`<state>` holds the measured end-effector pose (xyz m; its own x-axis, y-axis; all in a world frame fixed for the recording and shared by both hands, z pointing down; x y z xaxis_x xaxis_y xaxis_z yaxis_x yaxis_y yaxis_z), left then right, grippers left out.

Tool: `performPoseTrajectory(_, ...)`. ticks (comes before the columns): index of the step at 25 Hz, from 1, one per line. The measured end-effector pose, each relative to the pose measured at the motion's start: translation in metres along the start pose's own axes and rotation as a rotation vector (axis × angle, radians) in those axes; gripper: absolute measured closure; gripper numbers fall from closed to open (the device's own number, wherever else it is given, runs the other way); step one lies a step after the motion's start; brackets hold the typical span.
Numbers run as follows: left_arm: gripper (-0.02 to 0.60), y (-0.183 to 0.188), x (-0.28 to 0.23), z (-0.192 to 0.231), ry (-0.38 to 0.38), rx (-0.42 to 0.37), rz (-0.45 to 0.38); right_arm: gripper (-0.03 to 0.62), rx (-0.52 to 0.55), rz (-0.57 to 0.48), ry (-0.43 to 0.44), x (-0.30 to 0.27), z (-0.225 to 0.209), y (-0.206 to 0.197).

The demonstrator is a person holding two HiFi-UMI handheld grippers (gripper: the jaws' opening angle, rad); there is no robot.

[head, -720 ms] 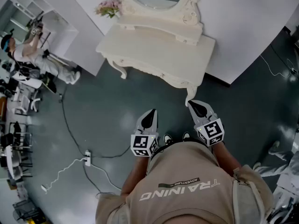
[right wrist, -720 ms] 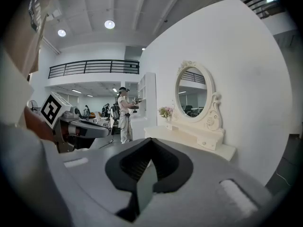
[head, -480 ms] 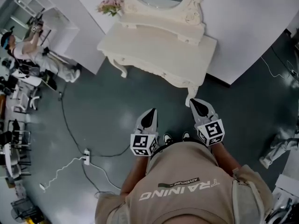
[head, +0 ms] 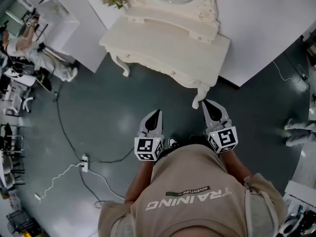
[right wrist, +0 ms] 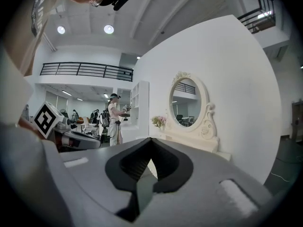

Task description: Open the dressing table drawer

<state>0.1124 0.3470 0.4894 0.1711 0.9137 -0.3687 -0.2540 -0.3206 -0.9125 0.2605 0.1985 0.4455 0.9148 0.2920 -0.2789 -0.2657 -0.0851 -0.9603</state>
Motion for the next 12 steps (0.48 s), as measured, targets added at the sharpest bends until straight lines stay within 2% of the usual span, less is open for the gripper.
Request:
performPoseTrajectory(4,0.563,-0.004,-0.001,0.011,-0.031,0.079,-0.006,0.592,-0.016,0.014,-0.016,-0.007,0.01,-0.001)
performPoseTrajectory(12,0.563,-0.015,-0.016,0.028,-0.024,0.093,0.041,0.592,-0.018,0.042,0.002,-0.031,0.011,-0.002)
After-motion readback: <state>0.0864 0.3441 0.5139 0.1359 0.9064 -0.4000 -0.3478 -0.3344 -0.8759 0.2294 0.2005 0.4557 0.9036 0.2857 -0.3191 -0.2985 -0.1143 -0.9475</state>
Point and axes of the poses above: the fingertips, and each gripper's own axes: x backward along the fingers, z to its left, y out of its top, the point moved 4 cm from there along x, backward along the fingers, and after that the axes turned 9 degrees about z, right-handed, at the moved point
